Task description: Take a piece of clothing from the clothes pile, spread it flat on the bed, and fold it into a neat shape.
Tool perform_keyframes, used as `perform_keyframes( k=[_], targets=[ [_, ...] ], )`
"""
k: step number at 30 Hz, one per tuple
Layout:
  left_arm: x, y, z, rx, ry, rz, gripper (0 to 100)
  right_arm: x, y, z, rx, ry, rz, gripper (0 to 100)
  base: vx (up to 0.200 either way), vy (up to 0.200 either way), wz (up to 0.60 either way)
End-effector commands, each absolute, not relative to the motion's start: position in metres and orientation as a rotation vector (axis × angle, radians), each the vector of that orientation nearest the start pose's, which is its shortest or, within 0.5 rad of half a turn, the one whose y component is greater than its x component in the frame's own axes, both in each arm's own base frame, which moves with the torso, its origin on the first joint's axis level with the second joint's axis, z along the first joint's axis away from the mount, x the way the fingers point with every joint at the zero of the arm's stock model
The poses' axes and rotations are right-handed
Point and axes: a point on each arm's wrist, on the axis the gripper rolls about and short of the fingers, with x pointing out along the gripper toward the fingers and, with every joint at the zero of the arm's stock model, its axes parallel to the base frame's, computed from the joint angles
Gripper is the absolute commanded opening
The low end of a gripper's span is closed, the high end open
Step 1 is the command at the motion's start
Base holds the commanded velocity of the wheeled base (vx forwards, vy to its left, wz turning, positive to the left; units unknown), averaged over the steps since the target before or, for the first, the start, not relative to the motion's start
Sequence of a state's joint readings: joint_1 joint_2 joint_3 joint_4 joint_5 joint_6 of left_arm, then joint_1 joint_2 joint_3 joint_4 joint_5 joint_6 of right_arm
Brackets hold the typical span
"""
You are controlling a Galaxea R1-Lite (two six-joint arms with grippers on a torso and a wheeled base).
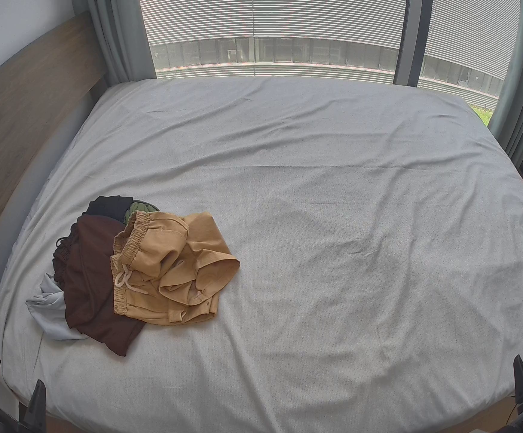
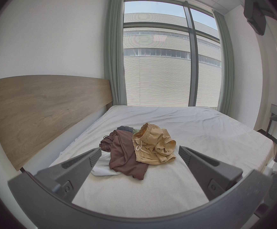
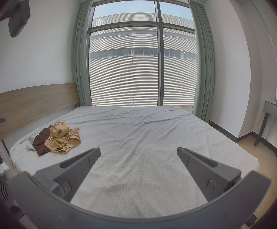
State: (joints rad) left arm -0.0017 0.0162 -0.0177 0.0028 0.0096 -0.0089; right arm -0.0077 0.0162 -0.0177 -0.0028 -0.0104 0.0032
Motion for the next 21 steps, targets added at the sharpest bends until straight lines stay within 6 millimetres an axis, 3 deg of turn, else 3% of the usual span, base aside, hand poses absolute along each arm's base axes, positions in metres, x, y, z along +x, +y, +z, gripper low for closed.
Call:
perform_keyframes(
  k=[1,21],
  targets=[
    [-0.0228,0.0003,0.0752,-0.015,0.003,0.009,100,-0.0219,-0.0001,0.0761,0.003,0.009,-0.018,100,0.000,0.000,0.00],
    [-0.0228,0.0005,0.0753,-0.032,0.001,0.020,100,-0.0220,-0.0001,0.0762,0.006,0.006,-0.020,100,0.000,0.000,0.00]
  ],
)
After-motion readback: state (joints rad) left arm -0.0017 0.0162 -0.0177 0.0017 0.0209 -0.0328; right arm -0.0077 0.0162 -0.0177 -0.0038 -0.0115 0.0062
